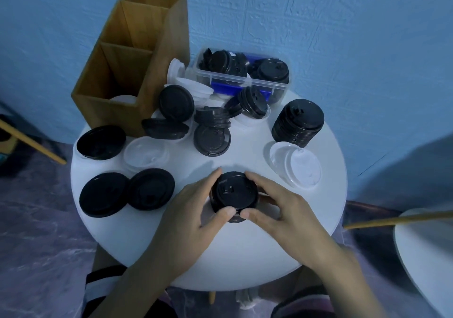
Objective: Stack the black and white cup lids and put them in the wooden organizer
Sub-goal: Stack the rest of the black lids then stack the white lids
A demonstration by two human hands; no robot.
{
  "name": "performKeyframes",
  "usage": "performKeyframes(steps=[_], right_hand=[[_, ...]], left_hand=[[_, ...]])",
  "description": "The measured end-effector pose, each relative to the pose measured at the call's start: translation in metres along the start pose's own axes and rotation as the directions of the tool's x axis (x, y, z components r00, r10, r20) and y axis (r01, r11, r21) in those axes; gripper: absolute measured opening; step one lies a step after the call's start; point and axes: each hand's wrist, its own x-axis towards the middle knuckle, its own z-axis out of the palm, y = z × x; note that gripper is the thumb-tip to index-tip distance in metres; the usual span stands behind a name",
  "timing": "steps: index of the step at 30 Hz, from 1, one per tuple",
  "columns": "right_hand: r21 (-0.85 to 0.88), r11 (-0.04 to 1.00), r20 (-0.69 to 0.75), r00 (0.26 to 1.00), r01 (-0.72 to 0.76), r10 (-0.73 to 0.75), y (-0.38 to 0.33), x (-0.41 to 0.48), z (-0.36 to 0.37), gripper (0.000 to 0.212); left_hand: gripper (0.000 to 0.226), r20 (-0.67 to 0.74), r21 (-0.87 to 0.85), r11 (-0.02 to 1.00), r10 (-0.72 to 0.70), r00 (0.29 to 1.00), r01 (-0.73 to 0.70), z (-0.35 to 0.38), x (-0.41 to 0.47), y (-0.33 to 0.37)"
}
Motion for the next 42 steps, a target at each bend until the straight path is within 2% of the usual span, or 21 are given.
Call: performKeyframes(steps=[5,9,21,24,29,32,35,42], right_hand=[[-0.035,0.999,-0.034,0.999,0.011,-0.012,0.001,0.002,0.005,0.062],[-0.072,0.997,-0.04,0.999,0.004,-0.007,0.003,0.001,0.01,0.068],[-0.031,1.0,-0.049,0.999,0.004,-0.005,0.008,0.005,0.009,0.062],[-0.053,0.998,-0.046,0.998,0.031,-0.034,0.008,0.006,0.008,0.064],[0.06,0.998,0.026,1.0,0.005,-0.007,0.0,0.014,0.002,0.06],[0.263,0.963,0.098,0.995,-0.061,0.036,-0.009,0.026,-0.011,0.041],[0.227,0.972,-0.041,0.997,-0.055,0.066,-0.011,0.054,-0.009,0.028],[0.287,0.94,-0.14,0.963,-0.182,0.229,-0.023,0.114,0.011,0.044]], left_hand=[[0.058,0.001,-0.03,1.0,0.009,1.0,-0.009,-0.001,0.003,0.0],[0.051,0.016,0.0,1.0,0.025,1.0,-0.025,-0.003,0.004,0.0],[0.049,0.068,0.061,0.995,0.068,0.995,-0.072,-0.001,0.006,-0.001],[0.051,0.031,0.06,0.996,0.063,0.998,-0.065,-0.001,0.003,-0.001],[0.069,0.001,0.035,0.999,0.021,1.0,-0.021,0.001,-0.001,-0.002],[0.068,0.0,-0.002,1.0,0.001,1.0,-0.001,-0.001,-0.001,-0.001],[0.066,-0.004,0.013,1.0,0.003,1.0,-0.003,-0.003,-0.002,-0.001],[0.061,-0.001,0.028,0.999,0.017,1.0,-0.017,-0.005,-0.003,0.003]])
